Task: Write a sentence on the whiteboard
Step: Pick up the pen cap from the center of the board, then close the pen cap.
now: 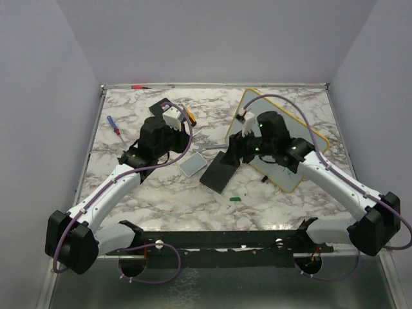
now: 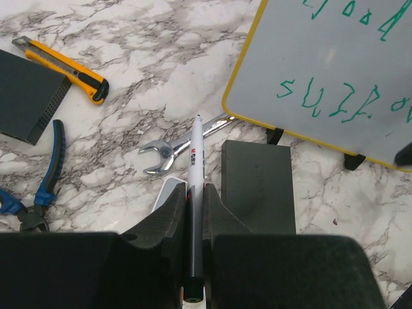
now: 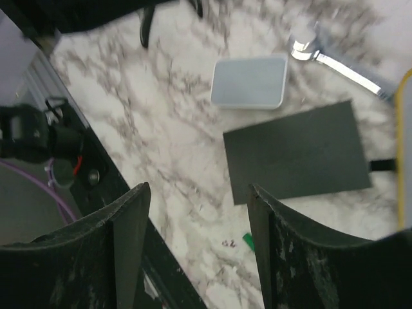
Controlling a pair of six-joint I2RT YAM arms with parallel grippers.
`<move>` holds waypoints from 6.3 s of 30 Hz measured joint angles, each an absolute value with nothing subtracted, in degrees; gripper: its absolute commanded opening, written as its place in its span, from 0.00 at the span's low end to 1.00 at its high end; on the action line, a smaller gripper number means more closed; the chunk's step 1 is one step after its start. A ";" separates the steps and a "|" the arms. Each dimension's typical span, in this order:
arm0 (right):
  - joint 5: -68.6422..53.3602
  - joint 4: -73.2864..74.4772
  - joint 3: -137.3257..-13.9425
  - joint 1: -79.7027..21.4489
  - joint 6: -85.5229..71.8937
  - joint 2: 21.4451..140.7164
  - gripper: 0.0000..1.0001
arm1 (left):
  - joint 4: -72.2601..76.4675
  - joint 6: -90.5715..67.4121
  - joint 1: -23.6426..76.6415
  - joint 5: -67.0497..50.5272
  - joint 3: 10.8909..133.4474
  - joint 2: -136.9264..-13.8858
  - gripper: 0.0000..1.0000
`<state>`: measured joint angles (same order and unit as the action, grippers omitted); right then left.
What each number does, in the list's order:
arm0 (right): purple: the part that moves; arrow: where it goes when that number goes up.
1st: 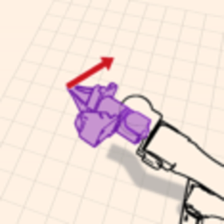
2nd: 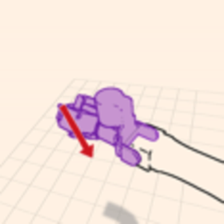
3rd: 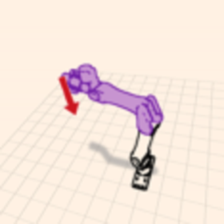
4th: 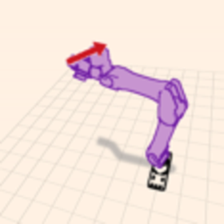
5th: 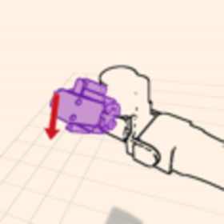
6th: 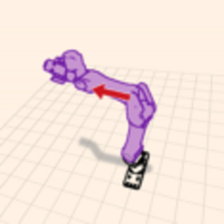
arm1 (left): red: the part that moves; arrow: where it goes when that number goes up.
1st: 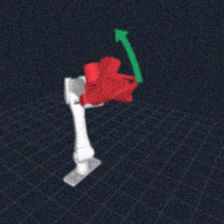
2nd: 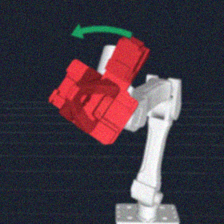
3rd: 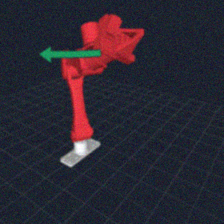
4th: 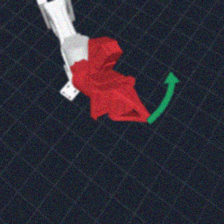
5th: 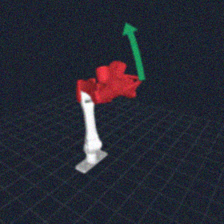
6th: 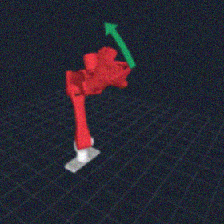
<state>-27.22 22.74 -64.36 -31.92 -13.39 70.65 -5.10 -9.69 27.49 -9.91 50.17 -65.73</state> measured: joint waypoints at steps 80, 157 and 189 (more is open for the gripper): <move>18.59 18.48 -40.29 -53.58 -60.86 79.92 0.50 | -6.22 -8.91 27.49 -6.59 50.11 -65.67 0.00; 29.85 26.65 -63.61 -45.52 -65.87 73.03 0.00 | 6.79 -5.34 32.80 -14.33 40.34 -45.43 0.00; 28.14 25.93 -73.10 -45.54 -81.84 81.45 0.00 | 10.59 -9.45 38.76 -7.81 38.96 -51.07 0.00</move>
